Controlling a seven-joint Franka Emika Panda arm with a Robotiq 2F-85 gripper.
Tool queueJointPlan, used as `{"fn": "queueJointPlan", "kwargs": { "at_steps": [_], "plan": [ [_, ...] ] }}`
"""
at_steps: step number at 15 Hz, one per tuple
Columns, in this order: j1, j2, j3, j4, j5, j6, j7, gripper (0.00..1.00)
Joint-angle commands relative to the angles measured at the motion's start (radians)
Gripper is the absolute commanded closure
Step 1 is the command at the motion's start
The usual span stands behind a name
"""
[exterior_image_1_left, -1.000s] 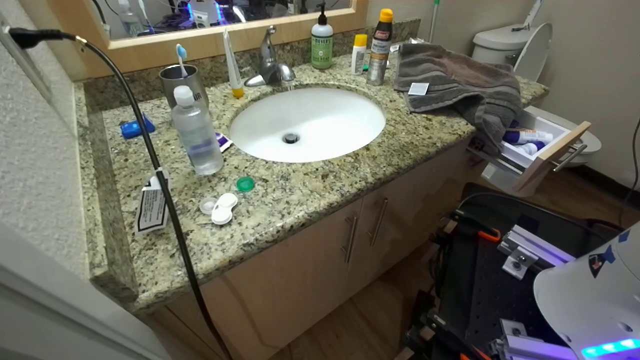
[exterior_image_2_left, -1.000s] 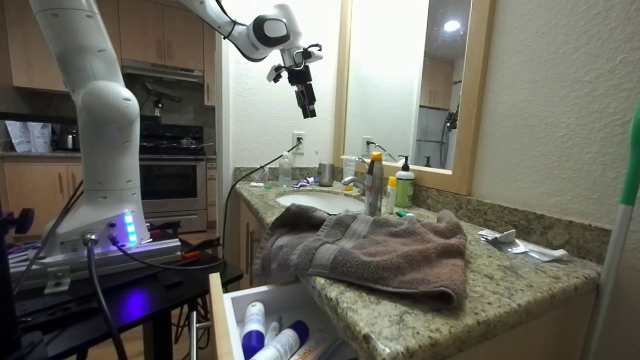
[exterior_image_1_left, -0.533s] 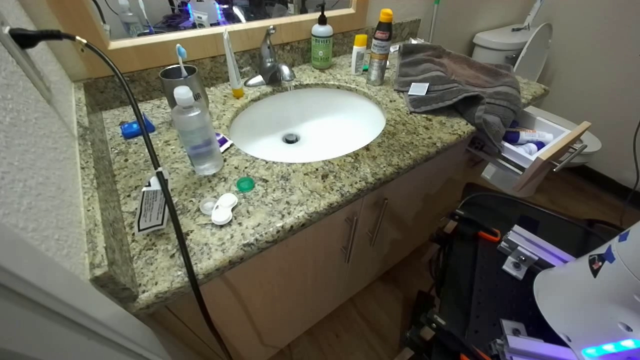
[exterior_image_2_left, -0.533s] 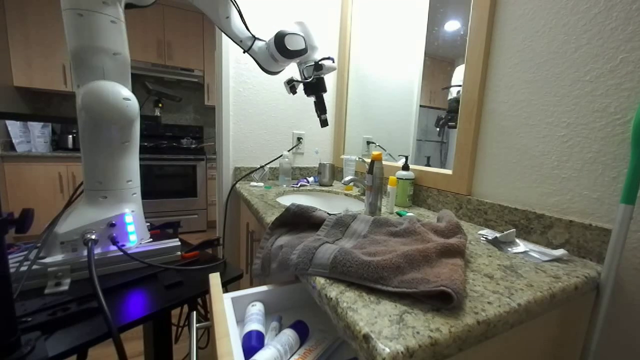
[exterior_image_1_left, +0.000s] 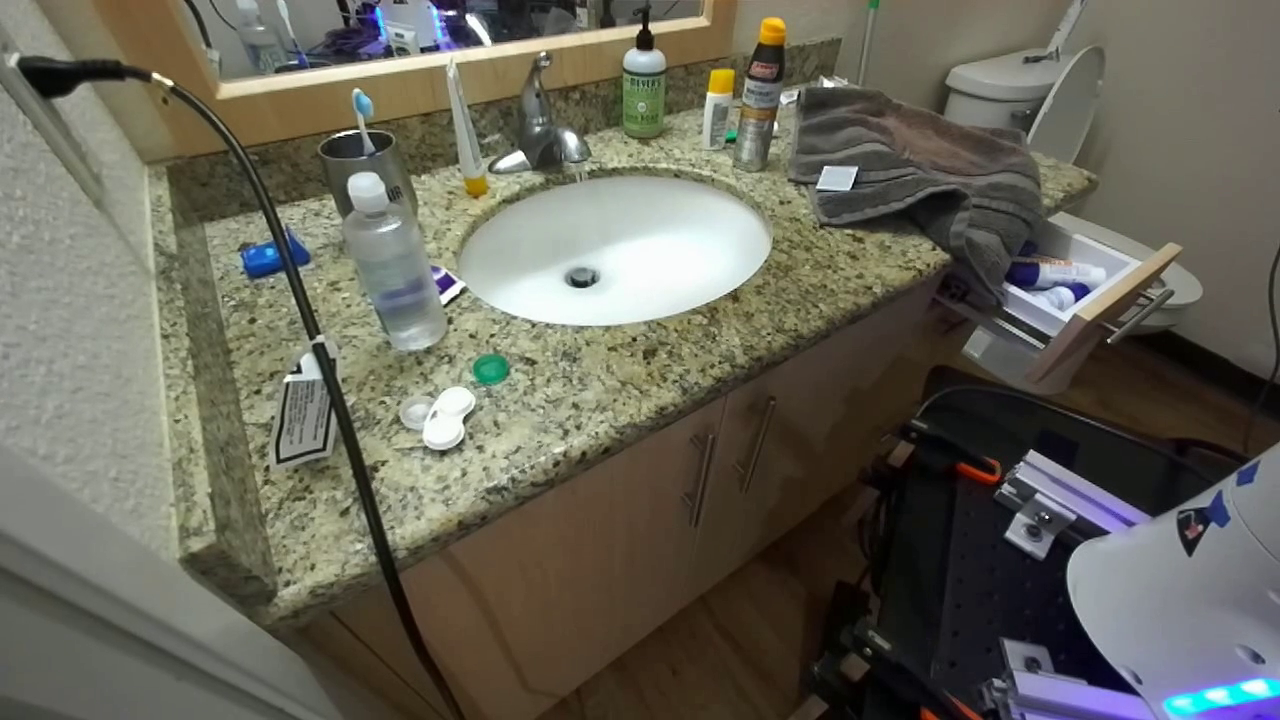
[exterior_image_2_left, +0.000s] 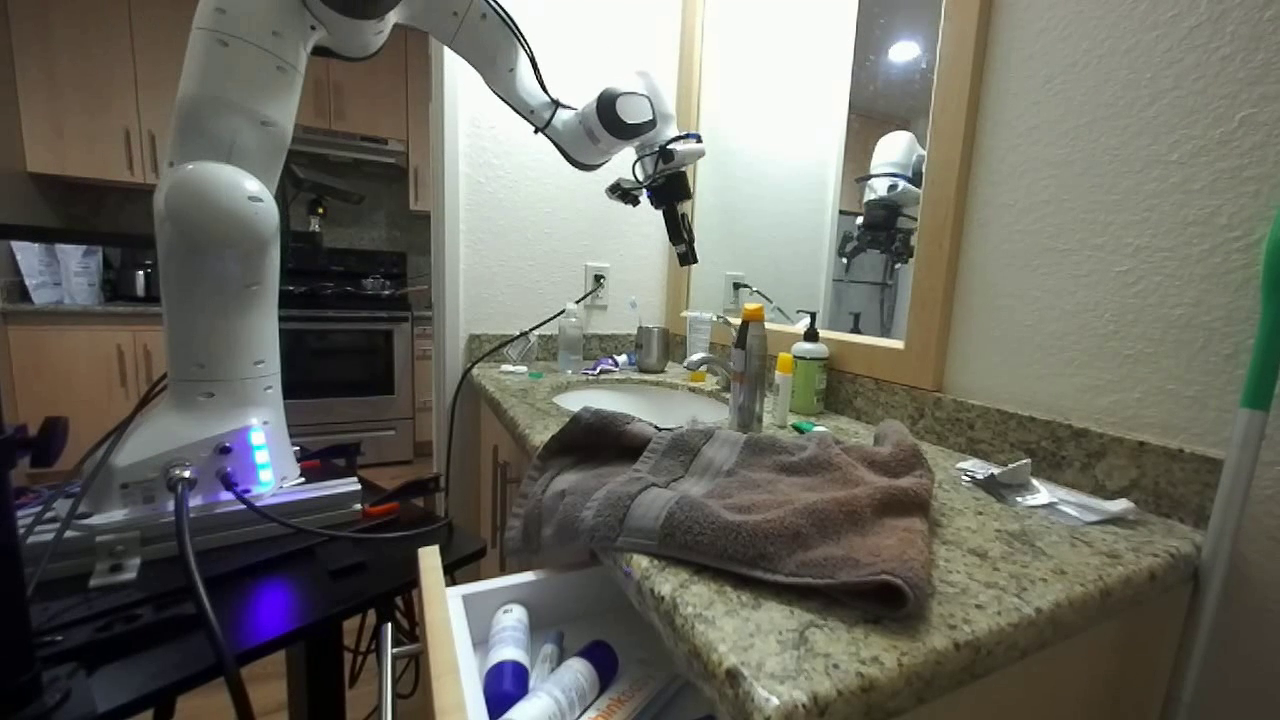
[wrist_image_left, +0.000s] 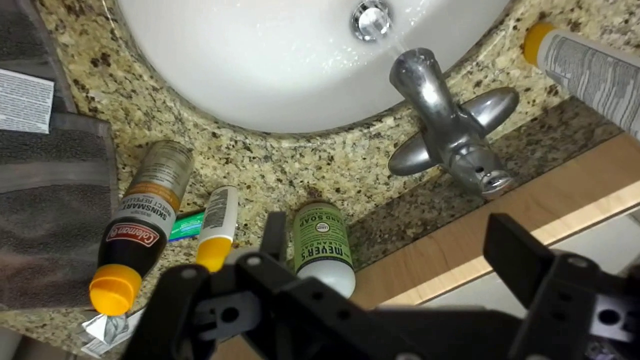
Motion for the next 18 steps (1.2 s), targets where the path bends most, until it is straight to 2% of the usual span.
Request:
{"fn": "queueJointPlan", "kwargs": {
  "at_steps": [1,3,5,10,11,13,14,15,18],
  "plan": [
    [0.031,0.008,-0.029,-0.016,-0.046,0.044,-0.004,0.00],
    [0.055,0.089,-0.041,0.072,-0.073,-0.053,0.110,0.00],
    [0.061,0.137,-0.036,0.131,-0.023,-0.138,0.157,0.00],
    [0.064,0.230,-0.036,0.236,0.070,-0.106,0.266,0.00],
    [0.073,0.193,-0.037,0.173,0.040,-0.099,0.234,0.00],
    [0.072,0.216,-0.038,0.210,0.055,-0.100,0.254,0.00],
    [0.085,0.224,-0.055,0.206,0.029,-0.068,0.310,0.00],
    [0.085,0.262,-0.066,0.250,0.039,-0.068,0.381,0.00],
    [0.065,0.323,-0.069,0.334,0.108,-0.094,0.521,0.00]
  ]
}}
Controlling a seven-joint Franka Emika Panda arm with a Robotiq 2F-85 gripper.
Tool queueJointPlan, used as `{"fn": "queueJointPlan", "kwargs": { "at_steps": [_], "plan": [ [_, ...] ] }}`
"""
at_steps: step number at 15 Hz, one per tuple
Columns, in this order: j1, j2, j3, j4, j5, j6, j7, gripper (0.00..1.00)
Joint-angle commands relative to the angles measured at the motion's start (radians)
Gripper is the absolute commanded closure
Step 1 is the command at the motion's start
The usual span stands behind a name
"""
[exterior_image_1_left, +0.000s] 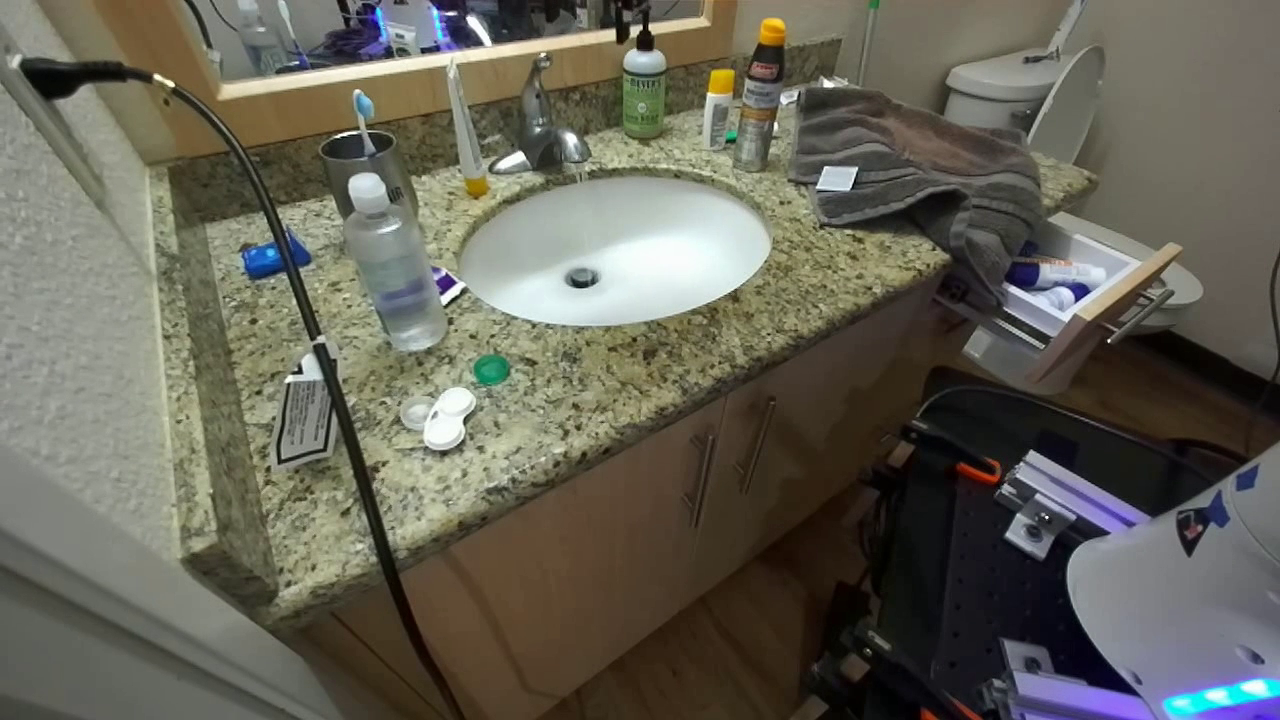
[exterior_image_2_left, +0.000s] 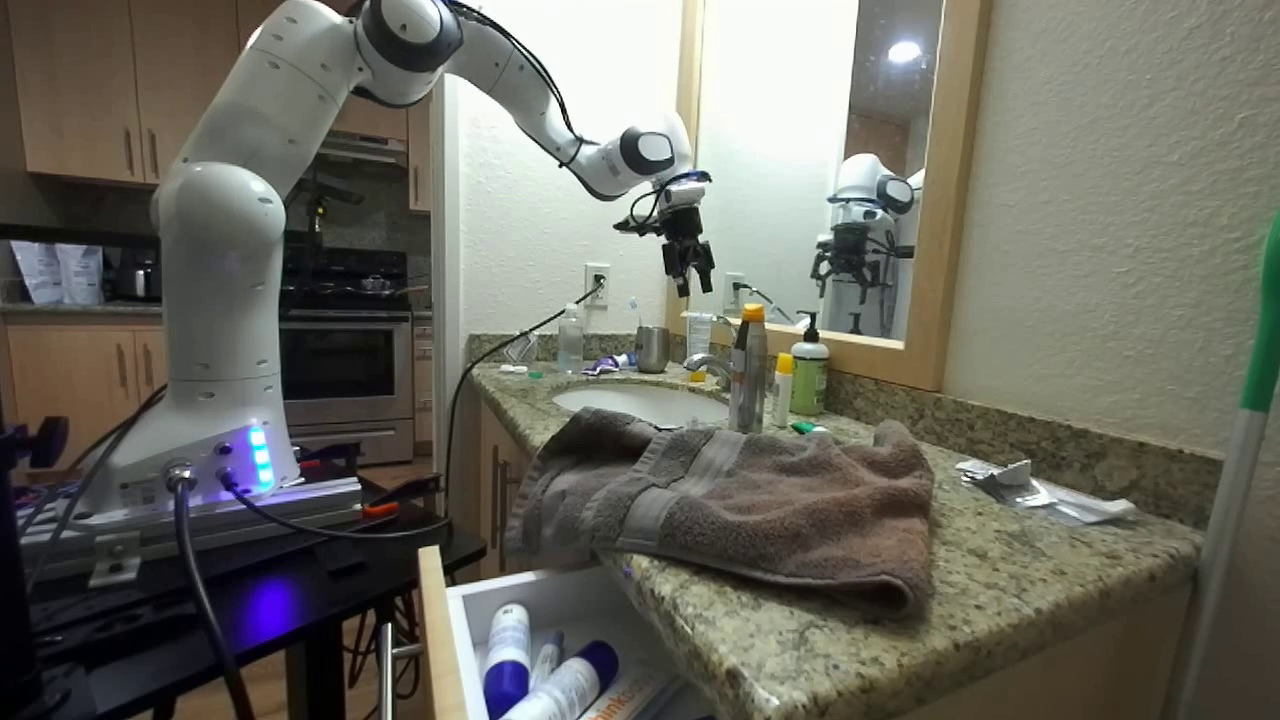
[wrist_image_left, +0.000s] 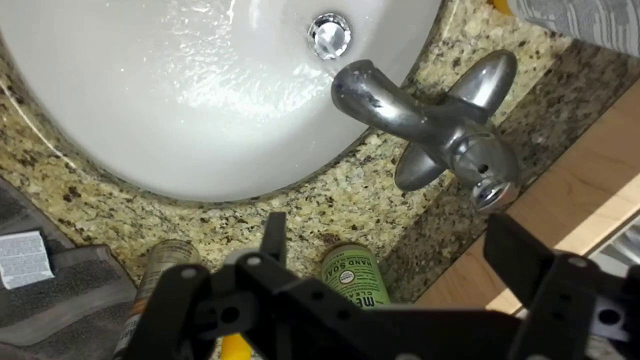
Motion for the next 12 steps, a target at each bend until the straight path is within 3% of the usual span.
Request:
{"fn": "queueJointPlan", "kwargs": {
  "at_steps": [1,7,12],
  "plan": [
    [-0.009,0.096,-0.020,0.118,0.066,-0.007,0.143,0.00],
    [0.008,0.067,-0.028,0.065,0.020,0.031,0.138,0.00],
    [0.008,0.149,-0.027,0.155,0.039,0.026,0.225,0.00]
  ]
}}
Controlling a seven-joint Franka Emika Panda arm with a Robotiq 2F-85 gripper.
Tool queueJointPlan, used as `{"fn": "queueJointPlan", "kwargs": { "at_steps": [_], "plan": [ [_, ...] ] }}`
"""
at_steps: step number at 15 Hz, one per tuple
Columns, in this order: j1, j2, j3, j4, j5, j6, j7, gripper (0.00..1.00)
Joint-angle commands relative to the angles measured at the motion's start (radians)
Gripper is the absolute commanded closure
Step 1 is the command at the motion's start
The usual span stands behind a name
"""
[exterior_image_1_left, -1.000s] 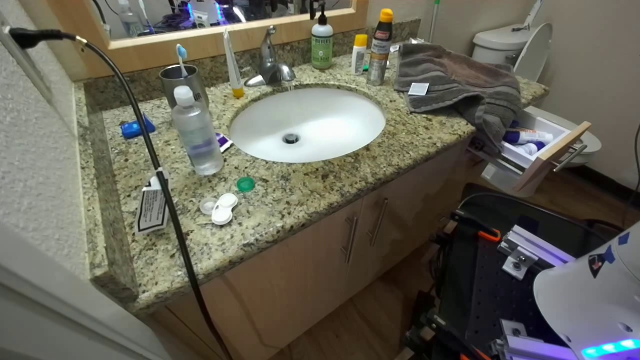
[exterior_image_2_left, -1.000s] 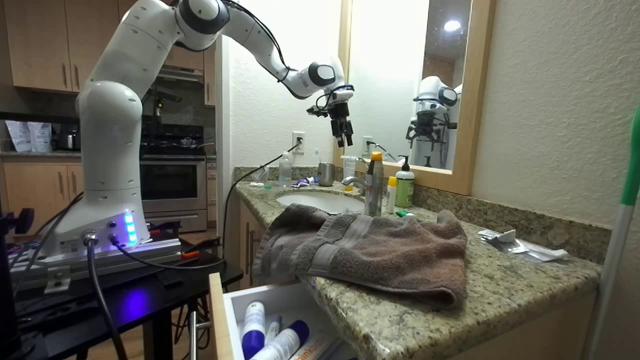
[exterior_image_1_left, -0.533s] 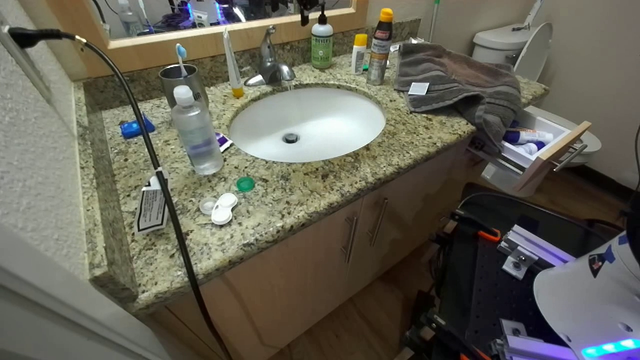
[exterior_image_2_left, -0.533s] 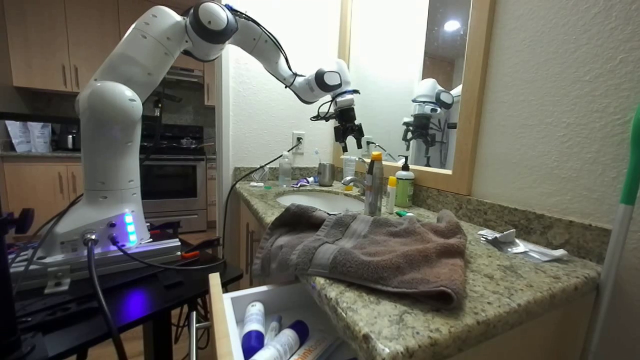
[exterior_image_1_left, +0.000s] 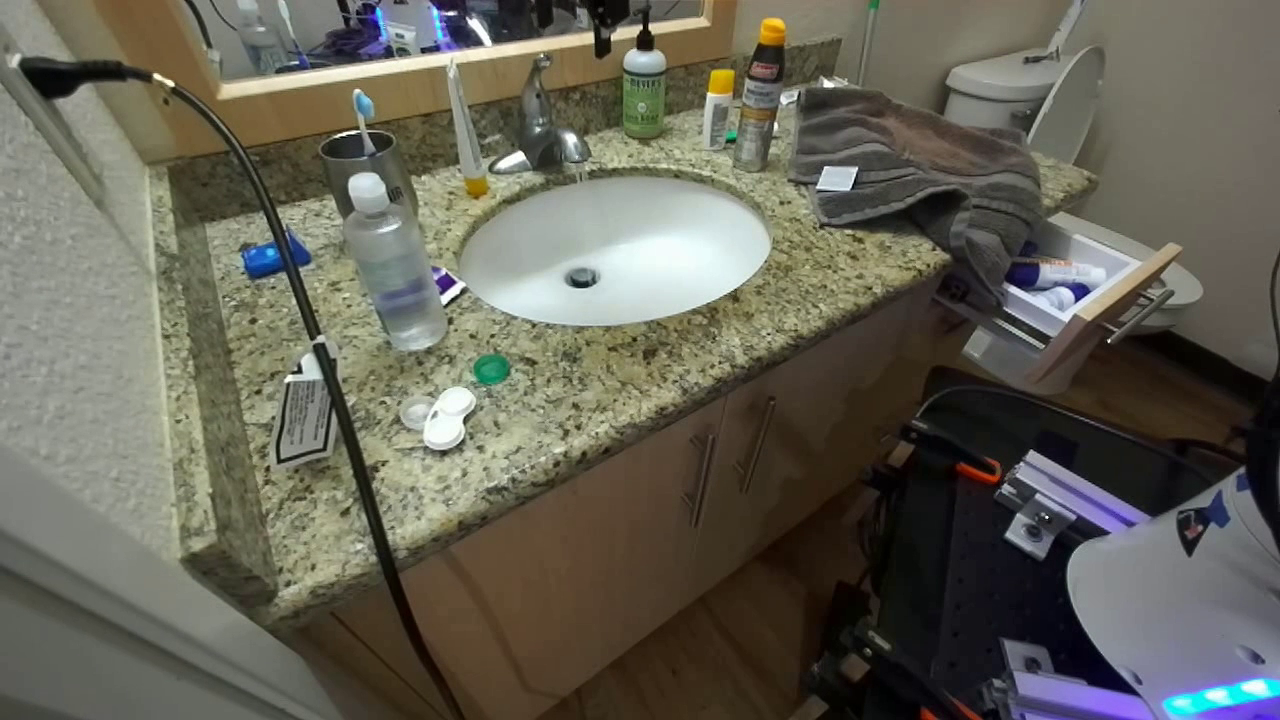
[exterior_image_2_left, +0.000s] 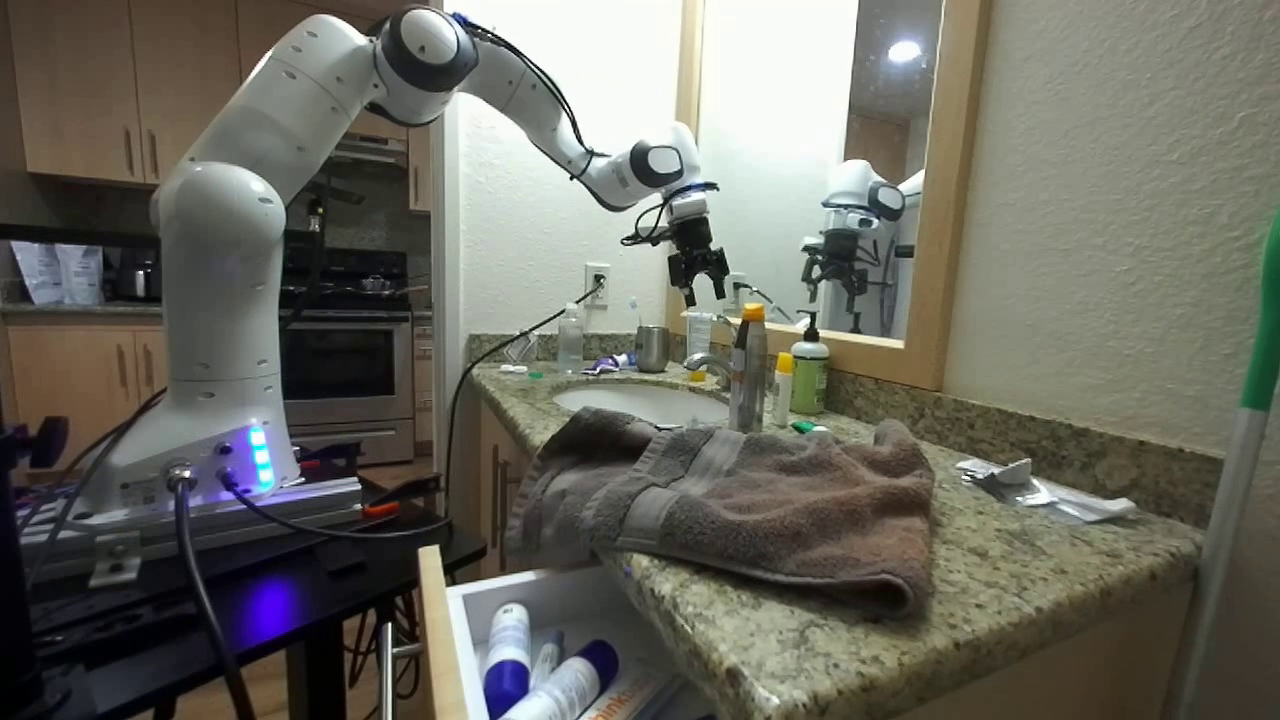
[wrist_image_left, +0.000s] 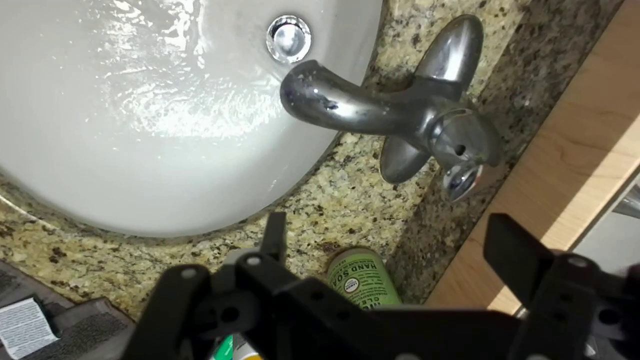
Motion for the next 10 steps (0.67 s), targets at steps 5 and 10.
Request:
{"fn": "queueJointPlan", "kwargs": {
  "at_steps": [5,10],
  "plan": [
    [0.002,0.070,-0.005,0.066,0.004,-0.002,0.055,0.00],
    [-0.012,0.120,0.004,0.120,0.026,-0.080,0.047,0.00]
  ]
}}
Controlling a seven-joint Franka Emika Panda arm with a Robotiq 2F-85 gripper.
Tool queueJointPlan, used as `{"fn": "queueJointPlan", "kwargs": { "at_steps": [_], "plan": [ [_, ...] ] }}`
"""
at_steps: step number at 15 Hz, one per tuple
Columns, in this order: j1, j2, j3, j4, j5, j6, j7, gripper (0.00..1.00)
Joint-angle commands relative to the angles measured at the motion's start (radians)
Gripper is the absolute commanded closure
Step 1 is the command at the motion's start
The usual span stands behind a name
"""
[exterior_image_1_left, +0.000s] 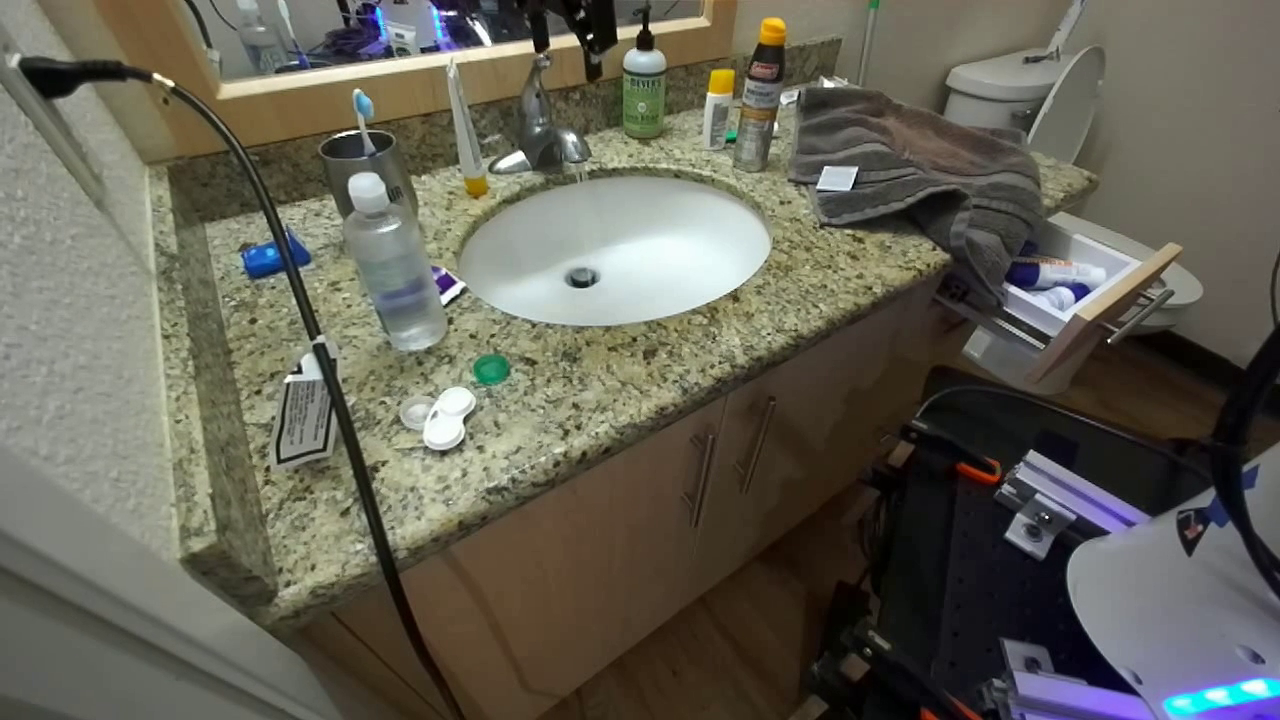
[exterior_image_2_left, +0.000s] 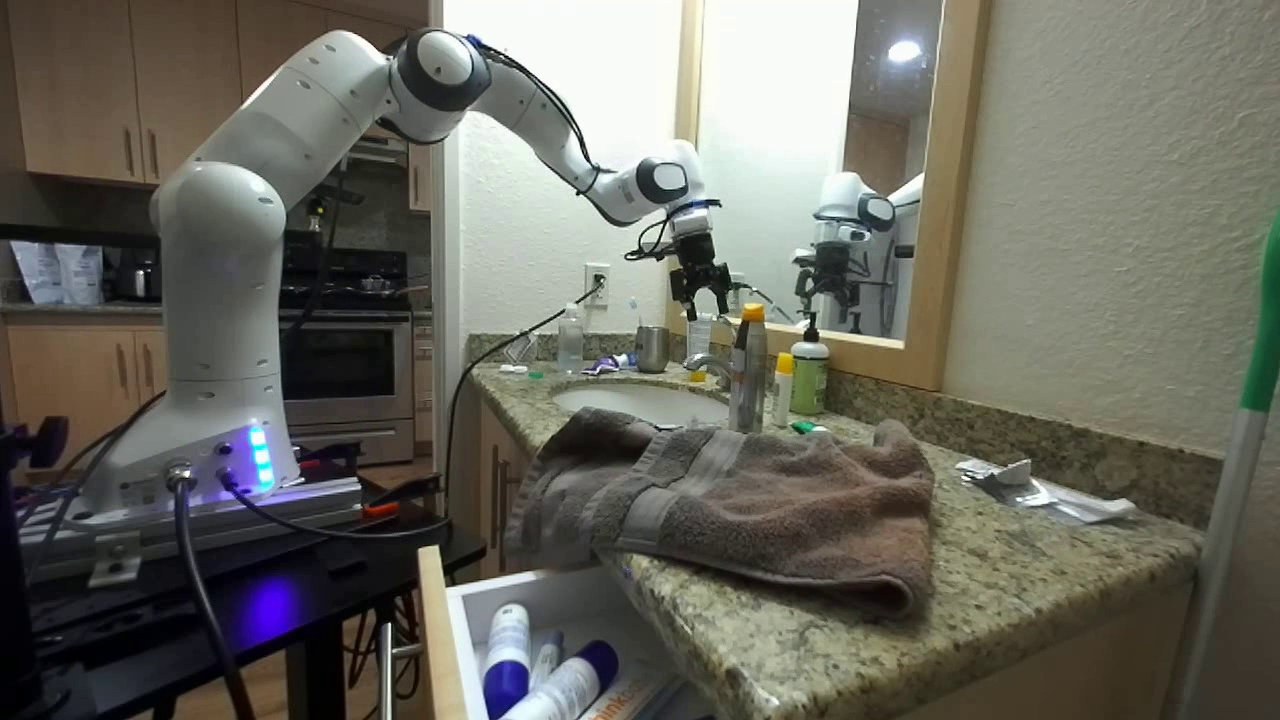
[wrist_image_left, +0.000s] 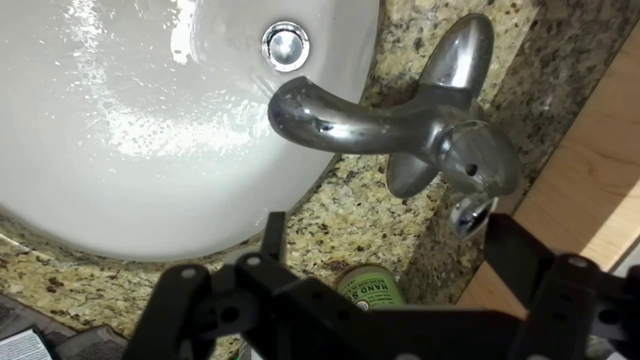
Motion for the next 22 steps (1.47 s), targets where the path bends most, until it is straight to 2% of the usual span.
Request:
{"fn": "queueJointPlan", "kwargs": {
  "at_steps": [1,6,12,14,19,22],
  "plan": [
    [-0.013,0.040,0.005,0.052,0.022,-0.063,-0.012,0.00],
    [-0.020,0.072,-0.002,0.102,0.016,-0.128,-0.008,0.00],
    [-0.062,0.173,0.015,0.262,0.031,-0.492,-0.073,0.00],
    [-0.069,0.209,0.012,0.307,0.031,-0.572,-0.077,0.00],
    [-0.076,0.255,0.004,0.397,0.017,-0.623,-0.067,0.00],
    [-0.085,0.204,0.001,0.377,0.040,-0.505,-0.019,0.00]
  ]
}}
